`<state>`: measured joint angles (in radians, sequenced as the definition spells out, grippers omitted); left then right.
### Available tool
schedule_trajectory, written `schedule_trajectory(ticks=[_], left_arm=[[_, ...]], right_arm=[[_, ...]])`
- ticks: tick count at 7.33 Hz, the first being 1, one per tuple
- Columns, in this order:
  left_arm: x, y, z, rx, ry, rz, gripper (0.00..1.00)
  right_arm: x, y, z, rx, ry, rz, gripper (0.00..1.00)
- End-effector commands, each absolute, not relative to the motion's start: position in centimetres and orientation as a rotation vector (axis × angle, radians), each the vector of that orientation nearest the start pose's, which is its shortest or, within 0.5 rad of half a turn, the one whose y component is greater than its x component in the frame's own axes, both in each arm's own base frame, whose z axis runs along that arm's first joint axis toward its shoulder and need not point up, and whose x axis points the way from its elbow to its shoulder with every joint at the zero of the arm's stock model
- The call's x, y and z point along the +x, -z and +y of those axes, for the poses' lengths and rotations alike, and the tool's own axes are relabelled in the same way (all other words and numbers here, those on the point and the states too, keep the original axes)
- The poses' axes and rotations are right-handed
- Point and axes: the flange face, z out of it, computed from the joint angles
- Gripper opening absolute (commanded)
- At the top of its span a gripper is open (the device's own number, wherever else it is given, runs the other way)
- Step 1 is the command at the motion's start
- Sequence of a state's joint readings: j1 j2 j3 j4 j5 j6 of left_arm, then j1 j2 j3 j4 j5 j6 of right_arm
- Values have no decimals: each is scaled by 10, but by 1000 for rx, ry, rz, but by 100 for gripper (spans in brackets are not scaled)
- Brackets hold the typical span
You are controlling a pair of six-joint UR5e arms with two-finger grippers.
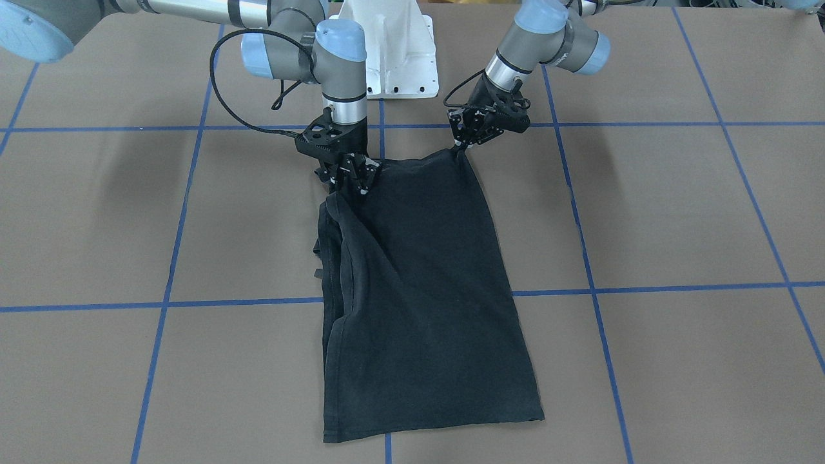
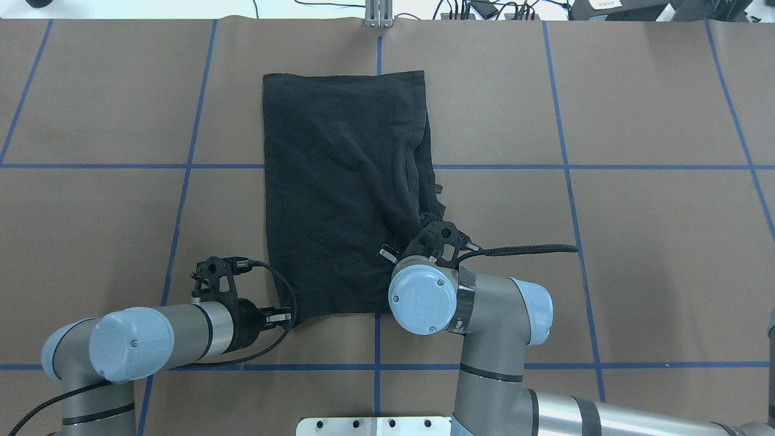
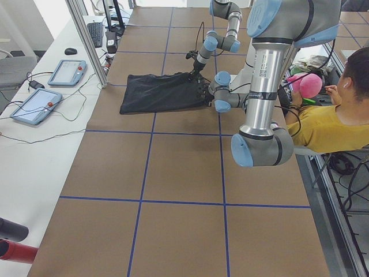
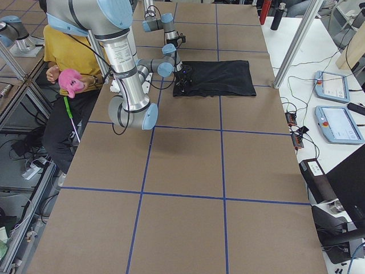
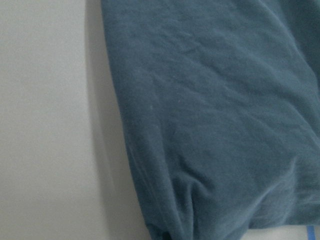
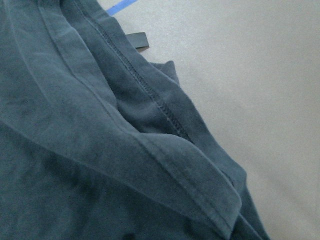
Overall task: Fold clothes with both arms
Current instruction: 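Grasp the shirt's near edge with both grippers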
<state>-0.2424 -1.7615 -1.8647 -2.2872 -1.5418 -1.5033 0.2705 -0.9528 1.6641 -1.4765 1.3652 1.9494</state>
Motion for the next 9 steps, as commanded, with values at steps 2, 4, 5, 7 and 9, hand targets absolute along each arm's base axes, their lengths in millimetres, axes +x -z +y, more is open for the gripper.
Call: schedule_trajectory(ticks=[2,4,5,7,9], left_arm=[[507,-340,-266,211,171,1186,0],[507,-338,-266,212,171,1190,0],[500,-324,-263,208,164,1220,0],[467,-286,-252,183,130,1306,0],[417,-248,-234,155,104,1342,0]], right_arm=[[-619,-243,-328,151,-692,-836,0],[-611,-235,-333,153,-698,-852,0],[-603,-227,-332,151,-698,-874,0],[-564,-200,-312,140,-684,-872,0],[-507,-186,-226,82,-590,-911,0]])
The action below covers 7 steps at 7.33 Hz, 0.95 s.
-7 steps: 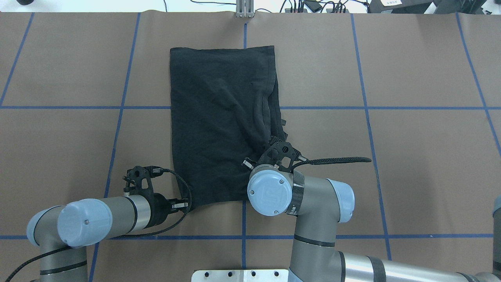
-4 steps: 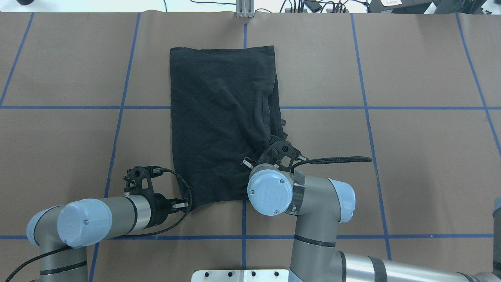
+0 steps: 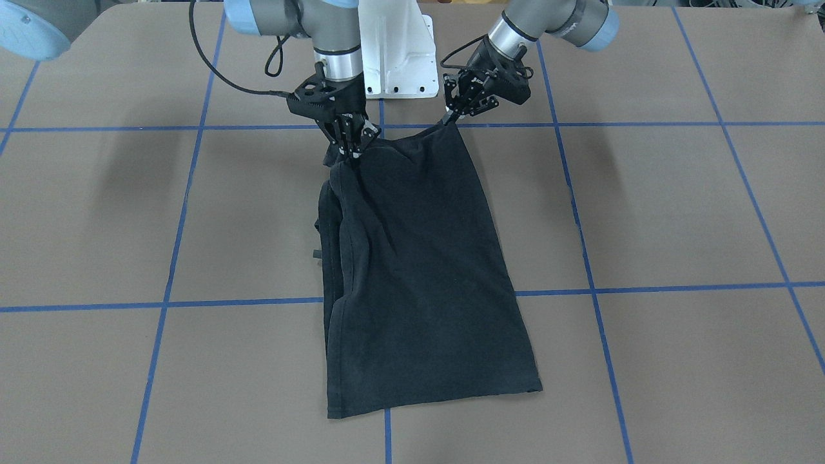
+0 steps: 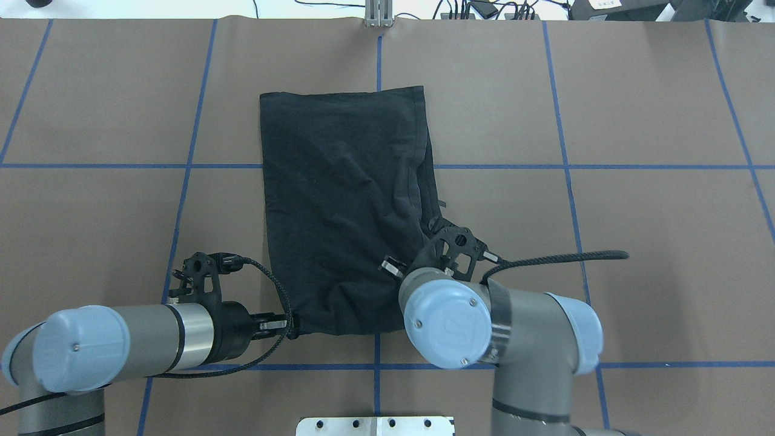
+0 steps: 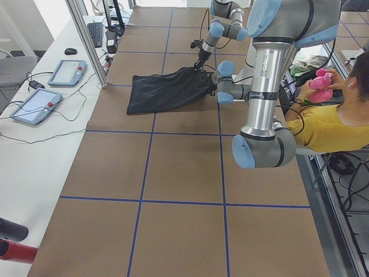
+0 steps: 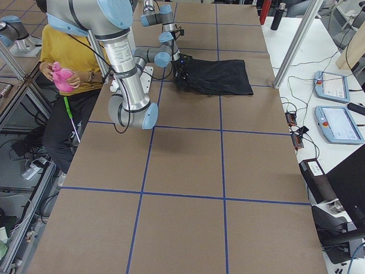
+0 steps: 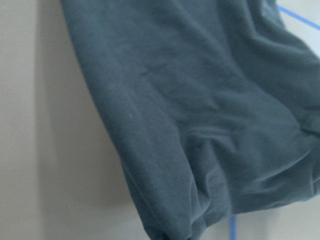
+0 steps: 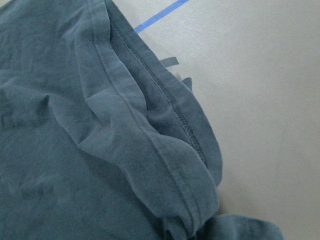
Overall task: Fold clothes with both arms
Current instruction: 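Grasp the shirt's near edge with both grippers, then lift the near edge with both grippers and fold it away from the robot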
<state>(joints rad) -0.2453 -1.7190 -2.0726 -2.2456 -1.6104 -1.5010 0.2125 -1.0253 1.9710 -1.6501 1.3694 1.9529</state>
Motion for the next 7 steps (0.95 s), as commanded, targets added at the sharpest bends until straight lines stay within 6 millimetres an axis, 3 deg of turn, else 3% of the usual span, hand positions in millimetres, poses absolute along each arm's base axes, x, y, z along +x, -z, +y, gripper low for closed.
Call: schedule_trajectory(ticks=[1,2,3,5,7], left_arm=[[384,-220,-221,114,70,1364,0],[368,-201,-213,89,49,1363,0],[370,-194,-212,70,34,1363,0],[396,-184,-224,76,39,1342,0],[438,-184,-272,119,101,1293,0]], right_arm=[[-481,-166,-193,61,-568,-918,0],[-452,-148,-170,42,-531,-918,0],[-447,-148,-172,47,-535,-910,0],[-441,-152,-205,88,-589,-895,0],[-447,-162,-244,137,-645,-846,0]])
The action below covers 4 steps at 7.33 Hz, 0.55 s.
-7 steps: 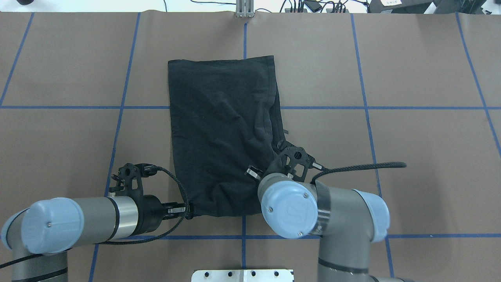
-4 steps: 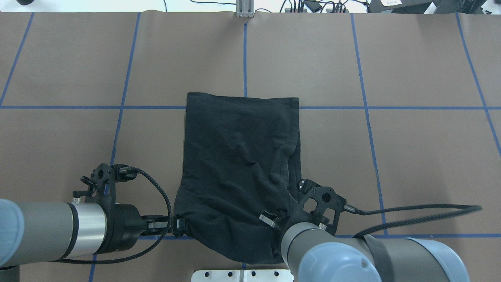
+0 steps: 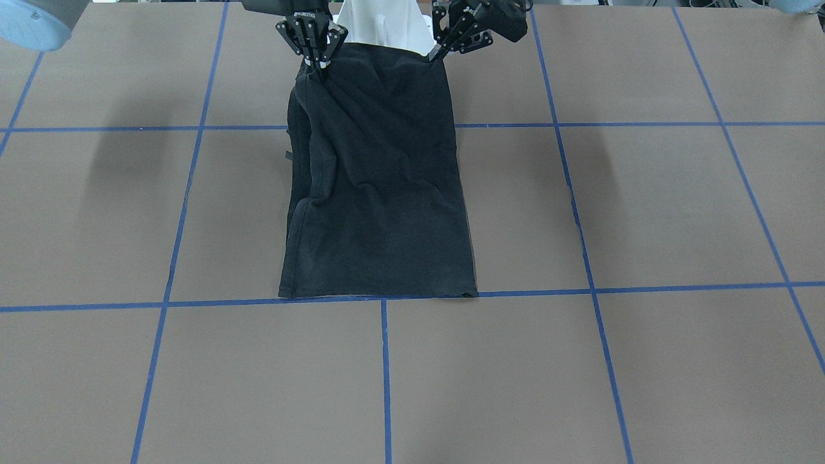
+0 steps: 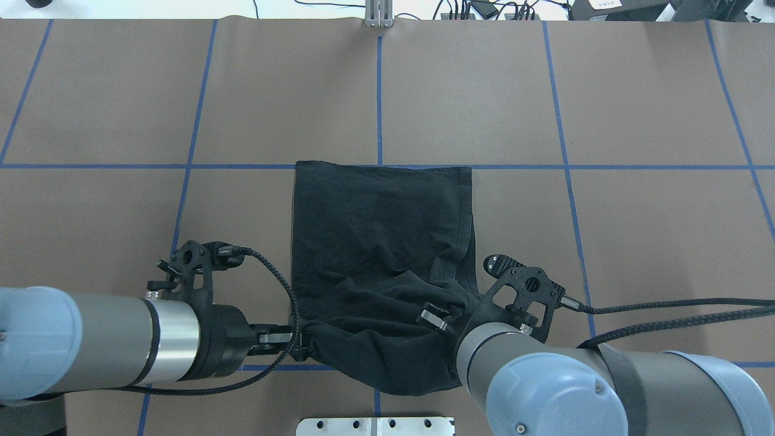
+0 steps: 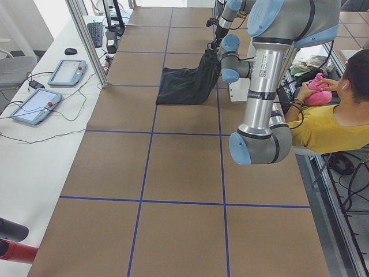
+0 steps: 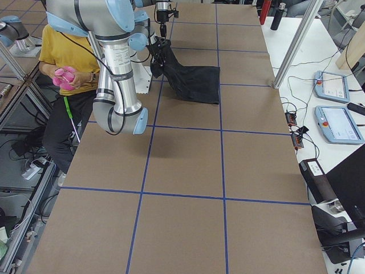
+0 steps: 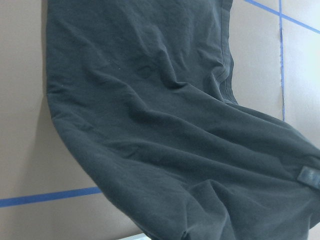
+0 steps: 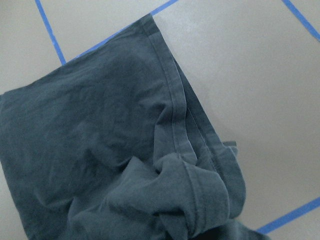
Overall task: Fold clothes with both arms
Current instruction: 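Lift the near edge with both grippers and fold it away from the robot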
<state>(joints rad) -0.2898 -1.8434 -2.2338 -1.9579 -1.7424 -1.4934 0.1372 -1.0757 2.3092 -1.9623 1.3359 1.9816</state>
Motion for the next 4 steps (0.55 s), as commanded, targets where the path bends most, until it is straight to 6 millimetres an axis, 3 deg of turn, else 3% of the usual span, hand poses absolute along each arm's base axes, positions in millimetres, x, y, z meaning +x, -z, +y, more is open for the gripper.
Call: schedule_trajectory(ticks=[1,4], left_arm=[[449,-187,-298,140,136,1267,0],[427,-193,-365,300,121,1201,0]], right_arm=[[-457,-164,-266,159,-670,-816,0],[-504,-166,-331,196,-754,-754,0]])
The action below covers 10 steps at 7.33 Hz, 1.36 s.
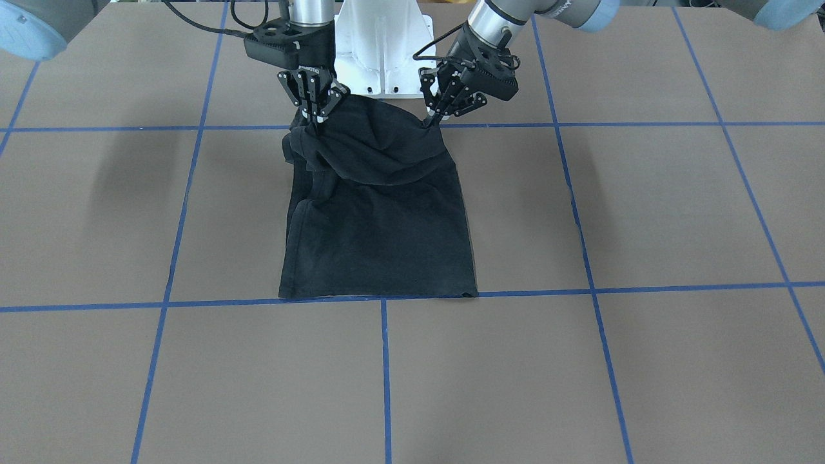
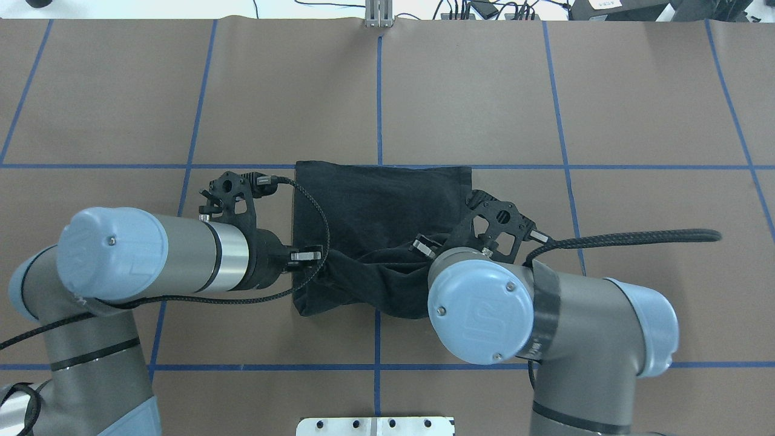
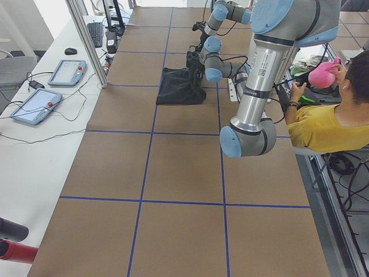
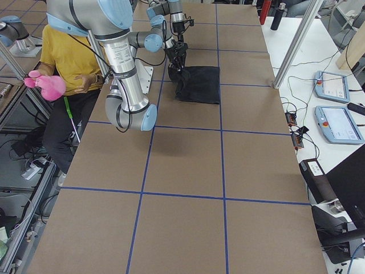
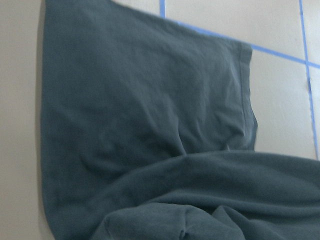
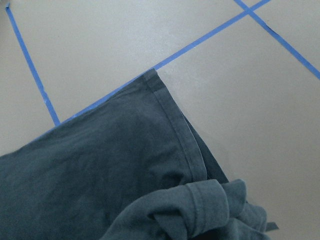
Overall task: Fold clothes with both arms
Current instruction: 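Lift the near edge with both grippers and fold it away from the robot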
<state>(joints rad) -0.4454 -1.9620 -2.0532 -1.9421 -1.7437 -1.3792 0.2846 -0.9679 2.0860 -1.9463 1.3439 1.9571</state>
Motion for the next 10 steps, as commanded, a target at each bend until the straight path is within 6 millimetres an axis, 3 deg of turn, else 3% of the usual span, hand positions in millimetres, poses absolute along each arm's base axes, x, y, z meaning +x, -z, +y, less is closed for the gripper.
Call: schedule_trajectory(ticks=[1,3,7,10], left_arm=[[426,-193,-388,333,128,1179,0],[454,-203,-427,332,159,1125,0],[491,-216,-484,350,165,1033,0],[518,-229,-509,351,161,970,0]], right_arm=[[-520,-176,-350,212,-752,-785,0],[-529,-191,-376,234,-756,-775,0],[-521,-198,-396,254,-766,-749,0],[-559,-186,-450,245,-793,-691,0]])
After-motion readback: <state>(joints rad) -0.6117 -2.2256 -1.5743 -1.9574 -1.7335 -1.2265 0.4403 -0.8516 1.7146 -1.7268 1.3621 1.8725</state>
